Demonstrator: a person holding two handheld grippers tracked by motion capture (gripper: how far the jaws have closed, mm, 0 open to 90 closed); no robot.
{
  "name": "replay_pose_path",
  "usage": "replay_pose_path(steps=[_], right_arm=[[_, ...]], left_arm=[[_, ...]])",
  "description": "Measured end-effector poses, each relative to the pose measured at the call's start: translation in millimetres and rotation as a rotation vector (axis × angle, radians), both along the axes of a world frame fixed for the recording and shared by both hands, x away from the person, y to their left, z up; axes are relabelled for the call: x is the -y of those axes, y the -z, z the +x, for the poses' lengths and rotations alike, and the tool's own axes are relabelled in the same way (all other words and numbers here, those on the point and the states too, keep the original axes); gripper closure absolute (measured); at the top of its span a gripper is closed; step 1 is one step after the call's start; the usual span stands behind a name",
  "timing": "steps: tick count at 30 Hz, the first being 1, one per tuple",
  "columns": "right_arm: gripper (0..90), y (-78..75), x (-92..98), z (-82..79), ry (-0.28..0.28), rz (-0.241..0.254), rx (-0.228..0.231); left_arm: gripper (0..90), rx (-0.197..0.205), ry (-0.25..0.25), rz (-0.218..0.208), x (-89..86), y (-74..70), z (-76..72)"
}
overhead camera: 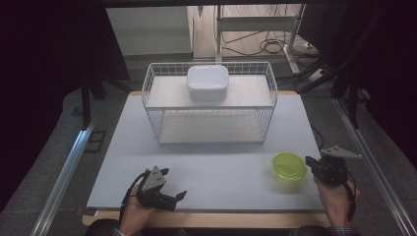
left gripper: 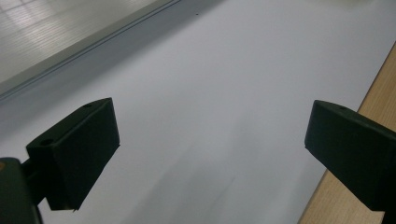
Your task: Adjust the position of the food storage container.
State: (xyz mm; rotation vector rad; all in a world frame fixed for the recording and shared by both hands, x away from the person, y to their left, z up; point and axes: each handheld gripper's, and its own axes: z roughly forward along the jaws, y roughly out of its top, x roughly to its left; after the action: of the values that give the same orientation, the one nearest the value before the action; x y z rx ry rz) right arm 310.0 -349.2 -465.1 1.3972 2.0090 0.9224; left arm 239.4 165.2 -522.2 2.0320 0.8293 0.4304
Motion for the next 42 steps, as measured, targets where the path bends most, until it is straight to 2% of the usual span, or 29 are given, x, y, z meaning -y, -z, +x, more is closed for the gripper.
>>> replay_pose_path(steps=[6, 8, 11, 13, 20, 30, 34, 42], right_arm=[[89.3, 6.5, 7.0, 2.6, 0.019, -0.006, -0.026], [89.3, 10.3, 7.9, 3.2, 0.015, 0.010, -0.050], [89.3, 11.8, 6.7, 3.2, 0.007, 0.018, -0.060], [89.3, 12.7, 3.5, 2.9, 0.008, 0.011, -0.064], [89.2, 13.6, -6.5, 1.9, -0.005, 0.034, -0.085], [89.0, 14.5, -34.5, -3.3, -0.072, 0.060, -0.119], [89.0, 15.8, -49.1, -6.5, -0.117, 0.074, -0.137], [87.3, 19.1, -44.7, -12.4, -0.096, 0.070, -0.150]], left_arm=[[2.8, -0.005, 0.003, 0.010, 1.3, 1.1, 0.3], [2.8, -0.006, 0.005, 0.013, 1.6, 1.4, 0.3], [2.8, -0.007, 0.006, 0.014, 1.9, 1.5, 0.4], [2.8, -0.006, 0.005, 0.016, 2.0, 1.7, 0.4], [2.9, -0.006, 0.008, 0.021, 2.9, 2.0, 0.3], [3.0, -0.003, 0.010, 0.024, 2.9, 1.6, 0.0], [3.0, -0.002, 0.012, 0.026, 3.2, 1.6, -0.3], [3.0, -0.001, 0.012, 0.027, 3.1, 1.4, -0.5]])
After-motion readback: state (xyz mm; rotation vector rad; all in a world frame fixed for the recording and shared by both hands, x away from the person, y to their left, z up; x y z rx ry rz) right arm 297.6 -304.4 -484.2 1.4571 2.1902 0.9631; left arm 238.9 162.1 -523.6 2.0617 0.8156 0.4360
